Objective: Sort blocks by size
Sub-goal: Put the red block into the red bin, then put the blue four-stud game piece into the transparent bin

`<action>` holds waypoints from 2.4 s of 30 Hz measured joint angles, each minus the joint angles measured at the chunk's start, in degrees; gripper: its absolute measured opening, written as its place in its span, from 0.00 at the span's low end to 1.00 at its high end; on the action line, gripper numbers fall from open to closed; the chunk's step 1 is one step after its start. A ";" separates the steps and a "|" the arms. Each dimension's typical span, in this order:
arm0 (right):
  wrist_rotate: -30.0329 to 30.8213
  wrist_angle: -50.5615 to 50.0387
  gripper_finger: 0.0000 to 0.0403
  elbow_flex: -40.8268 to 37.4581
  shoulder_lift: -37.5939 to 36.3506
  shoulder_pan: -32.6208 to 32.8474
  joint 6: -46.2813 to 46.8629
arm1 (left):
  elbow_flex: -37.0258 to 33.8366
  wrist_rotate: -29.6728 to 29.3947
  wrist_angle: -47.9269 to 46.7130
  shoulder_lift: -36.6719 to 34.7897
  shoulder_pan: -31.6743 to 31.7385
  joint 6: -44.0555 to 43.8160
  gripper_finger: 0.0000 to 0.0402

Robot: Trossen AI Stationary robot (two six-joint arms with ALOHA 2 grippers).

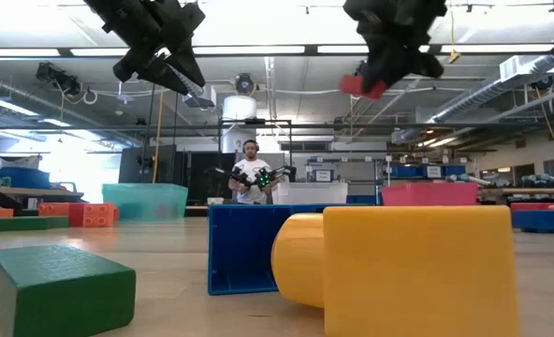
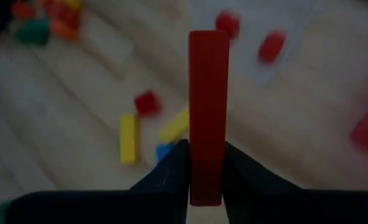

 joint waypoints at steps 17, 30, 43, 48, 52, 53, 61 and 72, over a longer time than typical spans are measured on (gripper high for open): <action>-1.74 -4.75 0.18 -2.93 0.15 -30.52 -15.29 | 0.00 0.04 0.02 0.00 -0.02 -0.20 0.54; -5.85 3.52 0.19 -19.18 0.17 -43.33 -16.24 | 0.00 0.14 0.02 0.02 -0.02 -0.22 0.54; -5.79 6.02 0.37 -20.79 0.17 -43.90 -16.24 | 0.02 0.45 0.08 0.02 -0.02 -0.15 0.54; -6.00 5.69 0.40 -20.57 -0.28 -43.83 -16.23 | 0.02 0.79 0.07 0.02 -0.15 0.05 0.54; -7.14 5.21 0.40 -20.55 -2.57 -43.02 -16.22 | 0.02 0.79 0.13 0.02 -0.63 0.28 0.54; -7.19 4.86 0.40 -20.55 -3.37 -42.58 -16.20 | 0.02 0.78 0.16 0.02 -0.82 0.28 0.54; -7.32 4.67 0.39 -20.51 -13.26 -36.35 -16.04 | 0.02 0.74 0.42 0.02 -1.22 0.40 0.54; -7.51 5.76 0.39 -20.48 -25.32 -13.37 -13.47 | 0.02 1.49 0.17 0.02 -5.41 3.26 0.54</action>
